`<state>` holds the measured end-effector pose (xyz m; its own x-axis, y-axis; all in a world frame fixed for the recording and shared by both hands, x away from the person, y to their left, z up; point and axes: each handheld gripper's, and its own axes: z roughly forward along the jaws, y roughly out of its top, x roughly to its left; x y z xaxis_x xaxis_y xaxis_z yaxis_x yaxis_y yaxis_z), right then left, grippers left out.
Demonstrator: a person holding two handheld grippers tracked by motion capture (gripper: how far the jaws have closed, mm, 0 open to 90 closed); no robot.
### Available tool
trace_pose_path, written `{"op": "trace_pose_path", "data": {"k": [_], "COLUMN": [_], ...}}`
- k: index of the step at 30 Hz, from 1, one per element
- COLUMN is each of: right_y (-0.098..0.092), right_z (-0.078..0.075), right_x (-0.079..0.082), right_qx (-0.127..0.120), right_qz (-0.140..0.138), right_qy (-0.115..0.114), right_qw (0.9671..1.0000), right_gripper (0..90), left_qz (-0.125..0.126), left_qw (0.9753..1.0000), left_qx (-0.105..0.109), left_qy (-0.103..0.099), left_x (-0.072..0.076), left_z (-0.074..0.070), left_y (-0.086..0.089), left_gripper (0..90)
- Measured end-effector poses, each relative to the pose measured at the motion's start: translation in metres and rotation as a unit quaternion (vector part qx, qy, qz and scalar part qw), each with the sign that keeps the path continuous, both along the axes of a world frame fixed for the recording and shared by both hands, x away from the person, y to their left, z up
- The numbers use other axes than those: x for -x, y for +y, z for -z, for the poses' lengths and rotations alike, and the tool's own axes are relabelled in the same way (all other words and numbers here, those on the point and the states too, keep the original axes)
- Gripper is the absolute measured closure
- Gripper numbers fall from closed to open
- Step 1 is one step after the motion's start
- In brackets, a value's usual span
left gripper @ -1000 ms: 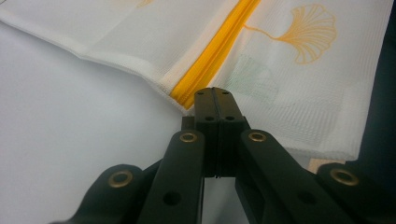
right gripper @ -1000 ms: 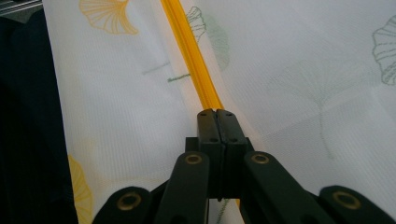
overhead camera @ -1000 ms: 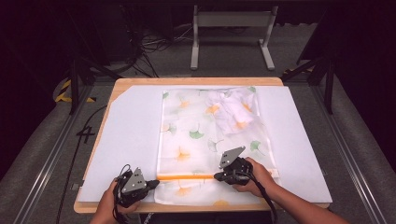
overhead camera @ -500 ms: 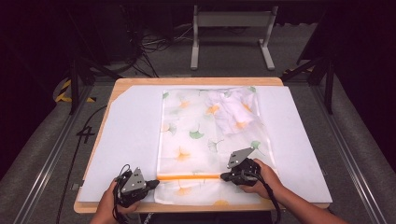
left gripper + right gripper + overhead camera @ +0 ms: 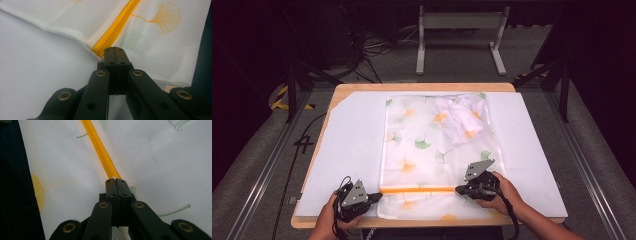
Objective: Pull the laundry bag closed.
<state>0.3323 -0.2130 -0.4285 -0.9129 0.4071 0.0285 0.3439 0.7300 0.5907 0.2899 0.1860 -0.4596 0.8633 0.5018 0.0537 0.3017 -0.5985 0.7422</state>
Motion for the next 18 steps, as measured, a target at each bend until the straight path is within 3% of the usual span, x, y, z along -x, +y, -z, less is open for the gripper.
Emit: {"op": "trace_pose_path", "data": {"k": [18], "right_y": [-0.025], "right_z": [-0.001], "right_x": [0.006], "right_qx": [0.0], "right_qz": [0.023], "right_qy": [0.001], "right_qw": [0.9997], "right_gripper": [90.0], "left_qz": [-0.002], "left_qw": [1.0], "left_qx": [0.003], "left_qy": [0.005], "left_x": [-0.001], "left_z": [0.0], "left_y": [0.001], "left_gripper": [90.0]}}
